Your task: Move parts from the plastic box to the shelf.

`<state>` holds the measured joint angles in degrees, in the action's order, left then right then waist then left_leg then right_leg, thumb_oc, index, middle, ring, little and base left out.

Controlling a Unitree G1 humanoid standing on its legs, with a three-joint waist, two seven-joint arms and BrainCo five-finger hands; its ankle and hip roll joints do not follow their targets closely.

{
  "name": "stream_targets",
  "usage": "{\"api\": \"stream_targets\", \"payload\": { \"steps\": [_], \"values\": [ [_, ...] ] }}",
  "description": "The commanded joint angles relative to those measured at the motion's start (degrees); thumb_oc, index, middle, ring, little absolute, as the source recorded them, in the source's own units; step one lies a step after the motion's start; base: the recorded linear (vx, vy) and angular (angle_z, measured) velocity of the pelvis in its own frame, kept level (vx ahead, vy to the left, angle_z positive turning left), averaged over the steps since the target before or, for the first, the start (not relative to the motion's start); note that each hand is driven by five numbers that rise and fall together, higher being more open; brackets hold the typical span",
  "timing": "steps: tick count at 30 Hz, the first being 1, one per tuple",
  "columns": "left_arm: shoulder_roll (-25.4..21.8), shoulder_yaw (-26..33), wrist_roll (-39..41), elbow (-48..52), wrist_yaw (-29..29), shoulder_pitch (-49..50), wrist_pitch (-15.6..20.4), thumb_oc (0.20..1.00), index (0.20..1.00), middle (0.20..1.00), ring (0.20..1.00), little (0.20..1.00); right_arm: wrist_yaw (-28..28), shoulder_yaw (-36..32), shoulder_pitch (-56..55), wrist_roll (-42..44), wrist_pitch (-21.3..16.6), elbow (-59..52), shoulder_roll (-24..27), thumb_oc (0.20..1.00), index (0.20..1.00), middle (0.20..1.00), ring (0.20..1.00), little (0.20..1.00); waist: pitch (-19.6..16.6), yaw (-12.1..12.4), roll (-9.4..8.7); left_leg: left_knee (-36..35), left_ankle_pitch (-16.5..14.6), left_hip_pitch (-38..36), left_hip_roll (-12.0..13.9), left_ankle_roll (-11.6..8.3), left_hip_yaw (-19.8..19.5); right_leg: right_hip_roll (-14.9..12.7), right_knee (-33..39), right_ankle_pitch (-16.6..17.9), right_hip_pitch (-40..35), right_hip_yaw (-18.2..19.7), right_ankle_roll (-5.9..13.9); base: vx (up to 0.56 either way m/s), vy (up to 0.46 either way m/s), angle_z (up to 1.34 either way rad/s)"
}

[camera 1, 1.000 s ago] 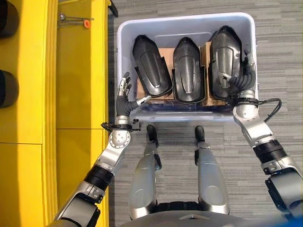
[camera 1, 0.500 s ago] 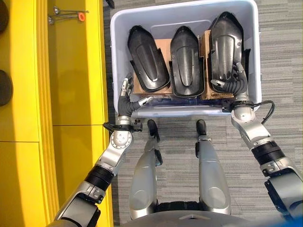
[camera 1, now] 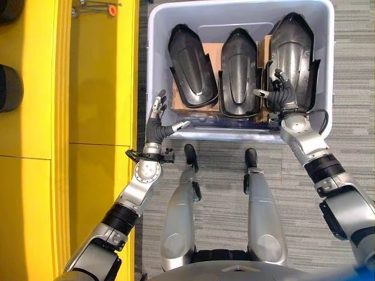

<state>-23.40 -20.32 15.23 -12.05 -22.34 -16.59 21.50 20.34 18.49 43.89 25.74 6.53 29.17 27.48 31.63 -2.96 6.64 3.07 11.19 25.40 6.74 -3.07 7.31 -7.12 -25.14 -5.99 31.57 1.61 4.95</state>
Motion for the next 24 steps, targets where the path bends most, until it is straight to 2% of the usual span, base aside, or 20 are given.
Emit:
{"api": "stream_targets", "payload": {
  "steps": [1,3,4,12,16,22,24],
  "values": [
    [-1.2,-0.2,1.6,4.1,1.2,0.5,1.7,1.0,1.0,1.0,1.0,1.0,-0.7,-1.2,3.2,8.0,1.6,1.7,-1.4,1.0,1.0,1.0,1.0,1.0,-1.8,0.4,0.82,7.0,-11.5,1.7,-4.5,1.77,-1.4,3.5,3.2,-1.4,-0.4,-2.9,-4.37,0.0,0.0,0.0],
    [-1.1,-0.4,1.8,3.9,1.2,0.5,1.8,1.0,1.0,1.0,1.0,1.0,-1.6,-1.5,3.4,9.4,1.8,3.1,-1.9,1.0,1.0,1.0,1.0,1.0,-1.8,0.4,1.08,7.1,-11.5,1.9,-4.5,1.76,-1.4,3.5,3.1,-1.4,-0.1,-2.8,-4.44,0.04,0.027,0.0],
    [-1.0,-0.6,2.4,3.4,1.0,0.4,2.0,1.0,1.0,1.0,1.0,1.0,-3.9,-1.8,3.6,11.5,2.0,4.7,-2.2,1.0,1.0,1.0,1.0,1.0,-1.8,0.3,1.44,7.2,-11.5,2.0,-4.4,1.77,-1.2,3.5,2.8,-1.5,0.3,-2.6,-4.48,0.05,0.035,0.0],
    [-0.9,-0.9,2.7,3.6,1.2,0.8,1.7,1.0,1.0,1.0,1.0,1.0,-4.6,-1.5,3.3,9.0,-1.1,2.8,-3.9,1.0,1.0,1.0,1.0,1.0,-1.8,0.3,2.25,7.9,-11.6,2.6,-4.4,1.79,-0.8,3.4,1.9,-1.7,1.2,-2.3,-4.65,0.01,0.0,0.0],
    [-1.1,-1.3,2.6,3.9,1.4,1.7,2.3,1.0,1.0,1.0,1.0,1.0,-3.2,-1.2,2.9,7.5,-3.8,0.3,-4.1,1.0,1.0,1.0,1.0,1.0,-1.8,0.2,2.35,8.0,-11.7,2.6,-4.3,1.9,-0.9,3.4,1.8,-1.7,1.3,-2.0,-4.68,0.0,0.0,0.0],
    [-1.3,-1.5,2.5,4.2,2.0,2.2,2.8,1.0,1.0,1.0,1.0,1.0,-1.4,-1.4,3.0,5.1,-4.5,-2.4,-4.2,1.0,1.0,1.0,1.0,1.0,-1.8,0.2,2.26,8.4,-11.9,2.4,-4.2,2.01,-0.8,3.3,1.7,-1.7,1.1,-2.0,-4.65,0.0,0.0,0.0],
    [-1.2,-1.6,2.7,4.5,2.2,2.5,2.7,1.0,1.0,1.0,1.0,1.0,3.5,-1.8,3.1,0.9,-7.5,-3.2,-4.0,1.0,1.0,1.0,1.0,1.0,-1.8,0.1,2.37,8.4,-12.1,2.1,-4.0,2.07,-0.7,3.3,1.7,-1.8,0.9,-1.8,-4.62,0.0,0.0,0.0]
  ]
}}
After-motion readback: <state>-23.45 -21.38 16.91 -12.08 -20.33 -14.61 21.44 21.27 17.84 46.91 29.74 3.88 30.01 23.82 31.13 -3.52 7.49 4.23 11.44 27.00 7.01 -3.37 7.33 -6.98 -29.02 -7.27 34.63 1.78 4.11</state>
